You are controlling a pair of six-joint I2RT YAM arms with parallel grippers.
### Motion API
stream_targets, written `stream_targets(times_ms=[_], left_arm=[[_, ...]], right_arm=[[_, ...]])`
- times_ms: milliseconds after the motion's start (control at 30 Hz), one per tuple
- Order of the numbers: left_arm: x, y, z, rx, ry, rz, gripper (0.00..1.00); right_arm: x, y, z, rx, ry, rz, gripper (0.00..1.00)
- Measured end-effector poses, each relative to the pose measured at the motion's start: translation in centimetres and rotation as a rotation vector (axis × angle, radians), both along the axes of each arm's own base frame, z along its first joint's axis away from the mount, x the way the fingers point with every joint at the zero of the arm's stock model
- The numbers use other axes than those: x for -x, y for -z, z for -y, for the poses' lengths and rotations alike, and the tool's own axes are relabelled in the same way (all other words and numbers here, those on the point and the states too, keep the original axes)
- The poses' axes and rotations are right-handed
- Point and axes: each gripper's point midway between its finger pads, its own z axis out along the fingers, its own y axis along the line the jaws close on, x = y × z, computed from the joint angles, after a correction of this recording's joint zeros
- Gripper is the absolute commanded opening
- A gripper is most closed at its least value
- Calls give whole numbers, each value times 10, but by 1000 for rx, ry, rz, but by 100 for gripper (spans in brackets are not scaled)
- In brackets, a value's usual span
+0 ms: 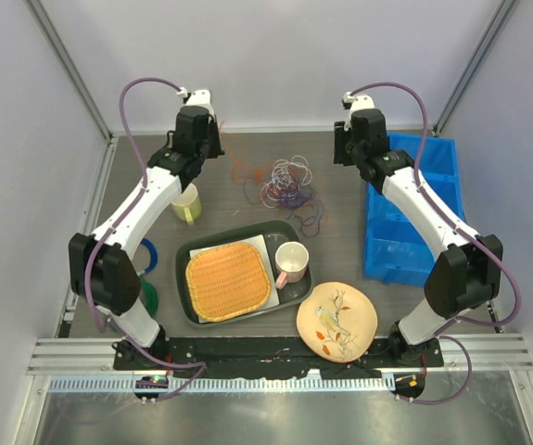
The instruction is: Untangle the cables
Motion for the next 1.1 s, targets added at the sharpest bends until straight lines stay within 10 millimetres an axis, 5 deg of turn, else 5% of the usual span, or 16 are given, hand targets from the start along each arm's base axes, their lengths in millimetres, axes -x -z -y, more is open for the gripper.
stream_targets(times_ms=[200,500,767,867,967,1000,1100], left_arm=[[19,-17,21,72,141,13,0],[48,-40,36,142,268,40,0],[63,-63,43,177,329,83,0],[64,-62,43,180,336,82,0],[65,-59,44,179,341,73,0],[65,-58,44,179,341,72,0],[65,-58,44,178,340,72,0]], right_arm=[[10,-1,-51,-76,-305,18,74],[45,13,-164,-178,-899,218,76],[19,36,-222,-113,-1030,293,76],[5,41,-231,-85,-1022,313,68],[-14,43,-238,-67,-1010,325,29],[-20,42,-240,-63,-1003,329,1],[-30,44,-238,-50,-969,321,1]])
